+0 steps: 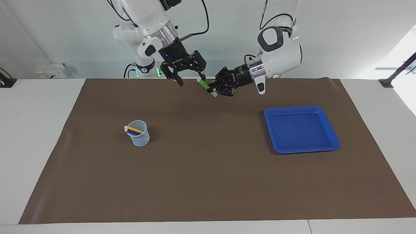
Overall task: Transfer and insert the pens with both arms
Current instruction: 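Lift the green pen with the left gripper toward the right gripper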
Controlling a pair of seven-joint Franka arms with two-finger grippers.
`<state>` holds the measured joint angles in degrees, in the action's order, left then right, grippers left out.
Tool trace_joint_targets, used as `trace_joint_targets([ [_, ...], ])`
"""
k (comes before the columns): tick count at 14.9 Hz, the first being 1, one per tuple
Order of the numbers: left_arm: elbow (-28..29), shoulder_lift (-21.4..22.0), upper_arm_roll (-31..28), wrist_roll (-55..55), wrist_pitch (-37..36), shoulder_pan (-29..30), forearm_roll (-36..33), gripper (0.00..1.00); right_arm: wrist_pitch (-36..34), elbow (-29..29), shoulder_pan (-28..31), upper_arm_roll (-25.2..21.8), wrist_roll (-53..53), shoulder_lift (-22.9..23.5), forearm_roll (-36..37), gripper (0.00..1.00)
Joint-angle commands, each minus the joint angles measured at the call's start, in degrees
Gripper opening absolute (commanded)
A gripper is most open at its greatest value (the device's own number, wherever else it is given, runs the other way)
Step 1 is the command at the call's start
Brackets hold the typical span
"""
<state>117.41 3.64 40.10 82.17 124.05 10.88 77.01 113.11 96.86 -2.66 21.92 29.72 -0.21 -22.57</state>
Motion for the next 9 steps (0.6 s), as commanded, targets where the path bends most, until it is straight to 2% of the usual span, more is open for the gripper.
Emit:
trace_joint_targets([
  [1, 1.8, 2.1, -0.5, 0.7, 2.1, -0.7, 2.0, 0.00, 0.9, 1.4, 0.6, 0.6, -2.4, -0.2, -1.4, 1.00],
  [5, 1.9, 2.1, -0.5, 0.7, 2.9, -0.7, 3.2, 0.00, 0.8, 1.4, 0.6, 1.6, -2.4, -0.4, -1.5, 0.96],
  [7, 1.9, 2.1, -0.5, 0.7, 3.4, -0.7, 3.2, 0.00, 0.8, 1.4, 0.6, 1.6, -2.5, -0.3, -1.4, 0.88],
  [8, 1.9, 2.1, -0.5, 0.7, 3.4, -0.8, 3.3, 0.00, 0.9, 1.4, 0.6, 1.8, -2.6, -0.3, -1.4, 0.78],
  [9, 1.9, 2.1, -0.5, 0.7, 3.4, -0.7, 3.5, 0.00, 1.1, 1.3, 0.6, 1.8, -2.6, -0.3, -1.4, 0.64],
])
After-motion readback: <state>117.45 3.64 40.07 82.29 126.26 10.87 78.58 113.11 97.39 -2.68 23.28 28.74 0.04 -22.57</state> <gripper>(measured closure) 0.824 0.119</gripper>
